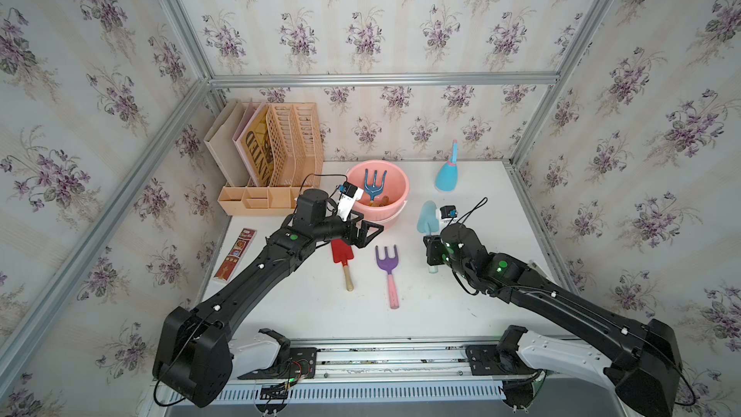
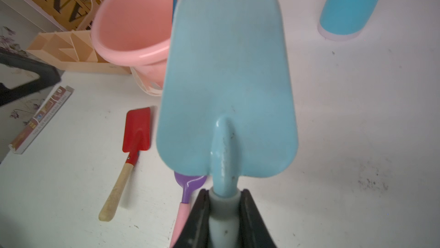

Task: Organize the gardening tools
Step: Pick up the gardening tool from the center of the board, then place the gardening tool in the container.

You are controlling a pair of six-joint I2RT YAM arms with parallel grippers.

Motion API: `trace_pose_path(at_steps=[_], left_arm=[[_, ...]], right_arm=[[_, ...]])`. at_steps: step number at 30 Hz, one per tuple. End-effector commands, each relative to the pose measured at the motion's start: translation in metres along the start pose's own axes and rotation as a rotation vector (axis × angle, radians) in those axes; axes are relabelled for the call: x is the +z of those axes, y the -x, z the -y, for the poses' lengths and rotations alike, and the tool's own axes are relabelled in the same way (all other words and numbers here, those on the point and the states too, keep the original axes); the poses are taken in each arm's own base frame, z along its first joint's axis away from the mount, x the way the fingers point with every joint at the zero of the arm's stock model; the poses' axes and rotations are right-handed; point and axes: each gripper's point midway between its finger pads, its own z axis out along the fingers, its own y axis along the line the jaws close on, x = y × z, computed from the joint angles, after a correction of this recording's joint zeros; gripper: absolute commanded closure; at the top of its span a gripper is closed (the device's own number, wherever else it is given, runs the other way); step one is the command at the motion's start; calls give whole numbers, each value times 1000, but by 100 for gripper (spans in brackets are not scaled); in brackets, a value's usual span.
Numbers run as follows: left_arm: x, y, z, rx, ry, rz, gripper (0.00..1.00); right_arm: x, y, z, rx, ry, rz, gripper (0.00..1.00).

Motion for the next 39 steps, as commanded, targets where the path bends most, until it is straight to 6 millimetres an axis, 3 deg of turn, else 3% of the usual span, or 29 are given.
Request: trace_pose_path(at_steps=[1, 12, 18, 22, 30, 39], left_arm=[[1, 12, 7, 11, -41, 38, 1], [-2, 7, 3, 17, -13, 21, 1], [-7, 1, -1, 11, 10, 19, 1], [-12, -4, -6, 1, 31, 21, 1], [-25, -10, -17, -24, 81, 35, 1], [-36, -9, -30, -39, 119, 75, 1]], right_arm=[[-4, 38, -15, -24, 44, 127, 100], [8, 119, -49, -88, 109, 341, 100], [26, 153, -73, -127, 146, 458, 100], [48, 176, -83, -132, 159, 512, 100], [107, 194, -96, -132, 183, 539, 100], [170, 177, -85, -102, 168, 490, 100]])
